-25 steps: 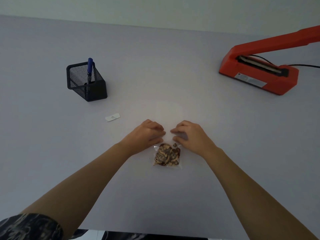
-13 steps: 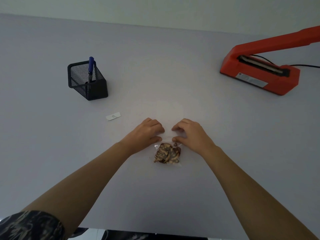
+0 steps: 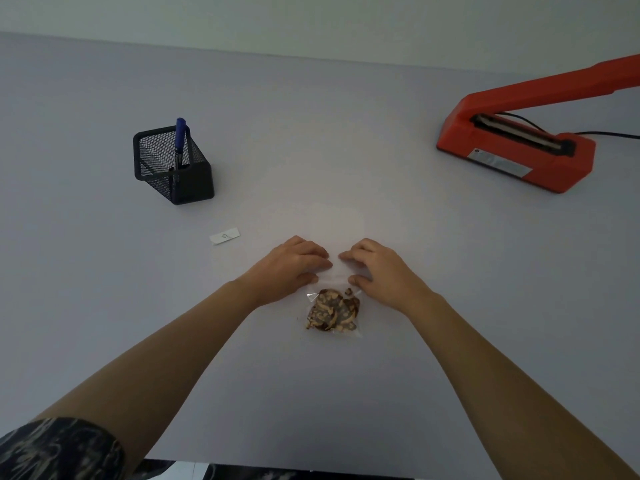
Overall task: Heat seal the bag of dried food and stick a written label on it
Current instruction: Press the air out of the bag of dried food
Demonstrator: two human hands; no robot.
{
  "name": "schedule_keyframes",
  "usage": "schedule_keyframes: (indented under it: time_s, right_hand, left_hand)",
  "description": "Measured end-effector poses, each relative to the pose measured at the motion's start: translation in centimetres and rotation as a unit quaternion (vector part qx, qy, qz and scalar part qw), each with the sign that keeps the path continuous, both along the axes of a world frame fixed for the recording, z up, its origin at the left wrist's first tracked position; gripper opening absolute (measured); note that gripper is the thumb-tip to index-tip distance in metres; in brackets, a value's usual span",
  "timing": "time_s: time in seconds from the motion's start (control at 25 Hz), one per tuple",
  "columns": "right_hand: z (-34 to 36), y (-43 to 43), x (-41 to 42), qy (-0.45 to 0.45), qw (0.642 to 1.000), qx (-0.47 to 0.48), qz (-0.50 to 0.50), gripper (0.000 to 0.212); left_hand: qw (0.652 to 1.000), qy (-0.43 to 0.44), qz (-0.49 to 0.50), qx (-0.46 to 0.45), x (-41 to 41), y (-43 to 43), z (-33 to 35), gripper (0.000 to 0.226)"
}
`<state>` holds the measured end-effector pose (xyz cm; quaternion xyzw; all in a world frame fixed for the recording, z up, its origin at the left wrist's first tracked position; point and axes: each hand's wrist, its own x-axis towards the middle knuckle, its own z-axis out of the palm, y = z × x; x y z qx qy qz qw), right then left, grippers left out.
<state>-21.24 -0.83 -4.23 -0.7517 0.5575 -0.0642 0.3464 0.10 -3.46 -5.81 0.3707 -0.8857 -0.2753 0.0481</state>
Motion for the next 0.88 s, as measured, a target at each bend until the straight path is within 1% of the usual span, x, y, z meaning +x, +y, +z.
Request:
schedule_keyframes:
  time_s: [0.08, 0.16, 0.24, 0.4, 0.48, 0.6, 0.72, 0.88]
  right_hand:
    - [-0.1, 0.1, -0.1, -0.005, 1.0, -0.002, -0.011, 0.04]
    - [-0.2, 0.5, -0.1, -0.023, 1.0, -0.012, -0.016, 0.027]
    - [-0.5, 0.9, -0.2, -0.036, 0.999, -0.021, -0.005, 0.017]
    - [-0.7, 0.9, -0.5, -0.035, 0.999, -0.031, 0.003, 0.015]
    - [-0.6, 0.9, -0.5, -0.024, 0.999, -0.038, 0.005, 0.017]
    - [-0.2, 0.2, -0.4, -0.004, 0.999, -0.039, 0.003, 0.021]
    - [0.3, -0.8, -0.5, 0.029, 0.999, -0.013, 0.008, 0.035]
    - [0.5, -1.5, -0.6, 0.056, 0.998, 0.006, 0.004, 0.05]
  left_hand:
    - [1.0, 0.001, 0.011, 0.001, -0.2, 0.1, 0.3, 0.028]
    - [1.0, -0.005, 0.012, -0.016, -0.2, 0.4, 0.3, 0.021]
    - [1.0, -0.007, 0.006, -0.029, 0.0, 0.6, 0.3, 0.018]
    - [0.999, -0.016, -0.009, -0.044, 0.6, 0.7, 0.3, 0.025]
    - [0.997, -0.039, -0.014, -0.059, 0.6, 0.7, 0.2, 0.028]
    - [0.996, -0.078, -0.005, -0.037, 0.4, 0.3, 0.7, 0.032]
    - [0.992, -0.129, -0.008, -0.002, 0.0, -0.7, 1.2, 0.041]
    - [0.987, -0.162, -0.009, 0.007, -0.2, -2.1, 1.5, 0.057]
